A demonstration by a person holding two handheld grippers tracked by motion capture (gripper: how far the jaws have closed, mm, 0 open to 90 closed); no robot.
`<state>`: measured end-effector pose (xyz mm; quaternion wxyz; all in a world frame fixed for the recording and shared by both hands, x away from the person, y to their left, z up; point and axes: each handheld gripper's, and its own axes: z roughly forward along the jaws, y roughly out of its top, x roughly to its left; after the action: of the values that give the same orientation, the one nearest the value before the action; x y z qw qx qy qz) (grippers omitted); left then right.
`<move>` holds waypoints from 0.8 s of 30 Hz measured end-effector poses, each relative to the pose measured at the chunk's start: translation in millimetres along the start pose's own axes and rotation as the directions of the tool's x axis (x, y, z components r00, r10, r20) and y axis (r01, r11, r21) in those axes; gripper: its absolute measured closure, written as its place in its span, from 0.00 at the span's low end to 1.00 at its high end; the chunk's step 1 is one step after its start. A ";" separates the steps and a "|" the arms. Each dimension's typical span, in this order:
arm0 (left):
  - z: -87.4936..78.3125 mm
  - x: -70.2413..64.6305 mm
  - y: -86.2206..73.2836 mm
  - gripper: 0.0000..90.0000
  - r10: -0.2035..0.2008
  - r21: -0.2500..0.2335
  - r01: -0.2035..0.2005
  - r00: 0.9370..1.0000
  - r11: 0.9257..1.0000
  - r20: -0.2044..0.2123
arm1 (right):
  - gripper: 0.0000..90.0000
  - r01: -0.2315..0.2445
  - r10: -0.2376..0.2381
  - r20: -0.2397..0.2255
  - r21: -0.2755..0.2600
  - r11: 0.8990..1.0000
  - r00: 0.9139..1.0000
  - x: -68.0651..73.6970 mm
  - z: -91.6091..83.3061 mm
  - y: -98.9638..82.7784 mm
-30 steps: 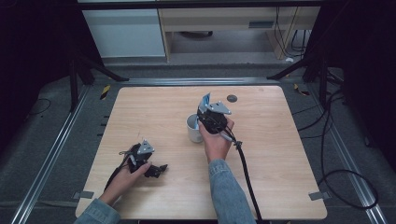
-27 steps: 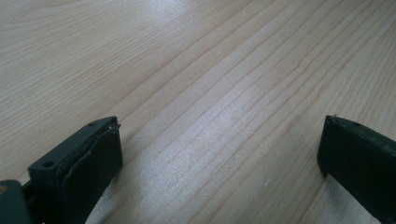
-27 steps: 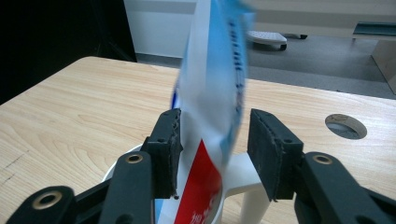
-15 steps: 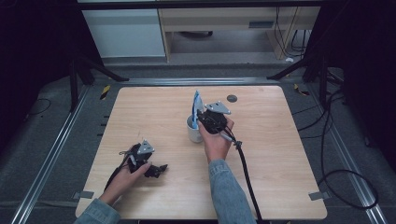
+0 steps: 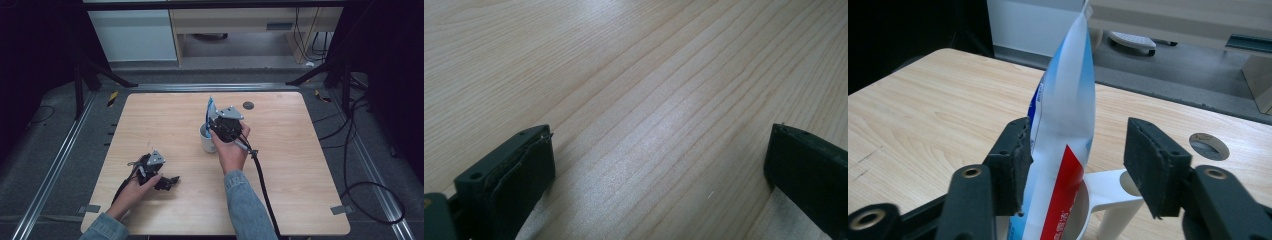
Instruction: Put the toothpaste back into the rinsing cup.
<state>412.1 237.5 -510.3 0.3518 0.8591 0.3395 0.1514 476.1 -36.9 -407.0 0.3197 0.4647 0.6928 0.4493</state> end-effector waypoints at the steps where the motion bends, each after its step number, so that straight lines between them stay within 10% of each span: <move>1: 0.0 0.0 0.0 0.00 0.000 0.000 0.000 1.000 1.000 0.000 | 0.47 0.004 -0.004 -0.001 0.004 1.000 1.000 0.4 -0.5 1.2; 24: 0.2 -0.2 0.1 0.00 -0.002 -0.003 0.002 1.000 1.000 -0.001 | 0.19 0.140 -0.134 -0.047 0.149 0.979 0.990 1.3 -9.3 19.0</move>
<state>412.2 237.3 -510.4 0.3530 0.8582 0.3403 0.1521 474.4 -35.6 -385.9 0.3007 0.4305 0.7611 0.3807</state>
